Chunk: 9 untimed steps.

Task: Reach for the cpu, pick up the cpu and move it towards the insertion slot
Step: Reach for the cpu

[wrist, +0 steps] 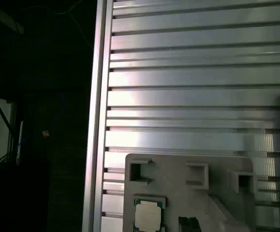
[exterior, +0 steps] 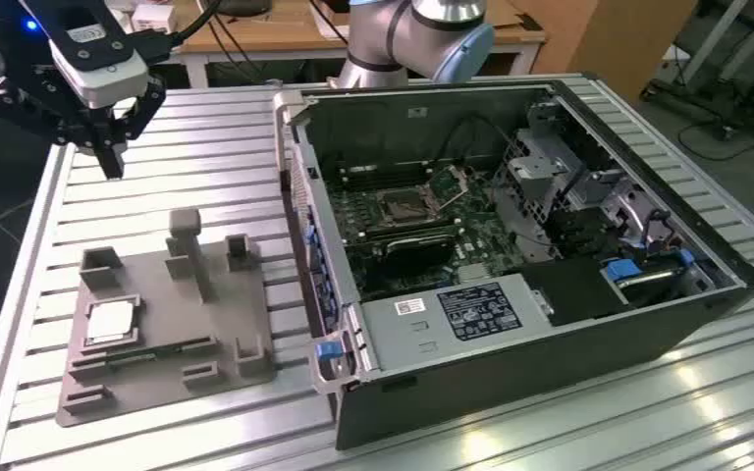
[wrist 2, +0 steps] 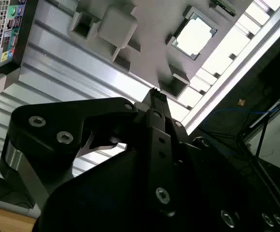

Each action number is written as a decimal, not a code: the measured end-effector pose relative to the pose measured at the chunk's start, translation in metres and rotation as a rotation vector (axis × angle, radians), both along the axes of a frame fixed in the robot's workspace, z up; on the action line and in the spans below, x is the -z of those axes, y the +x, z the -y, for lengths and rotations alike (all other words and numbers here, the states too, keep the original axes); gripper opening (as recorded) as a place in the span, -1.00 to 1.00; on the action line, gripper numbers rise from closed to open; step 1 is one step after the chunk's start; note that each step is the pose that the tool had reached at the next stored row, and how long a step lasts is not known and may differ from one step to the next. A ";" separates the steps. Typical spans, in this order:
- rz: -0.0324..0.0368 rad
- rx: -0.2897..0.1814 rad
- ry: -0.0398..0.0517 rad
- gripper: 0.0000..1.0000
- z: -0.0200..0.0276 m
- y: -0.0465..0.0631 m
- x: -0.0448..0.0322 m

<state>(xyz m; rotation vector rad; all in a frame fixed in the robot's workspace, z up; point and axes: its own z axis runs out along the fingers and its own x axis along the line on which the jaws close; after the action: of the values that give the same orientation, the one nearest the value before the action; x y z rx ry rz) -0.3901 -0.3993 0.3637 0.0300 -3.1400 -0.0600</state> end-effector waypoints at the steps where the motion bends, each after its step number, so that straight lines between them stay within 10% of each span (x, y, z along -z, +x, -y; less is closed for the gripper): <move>1: 0.0000 0.000 0.0000 -0.79 0.0000 0.000 0.0000; 9: 0.0000 0.000 0.0000 -0.79 0.0000 -0.001 0.0001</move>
<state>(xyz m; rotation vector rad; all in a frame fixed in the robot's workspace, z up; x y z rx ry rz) -0.3914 -0.3993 0.3636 0.0300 -3.1400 -0.0600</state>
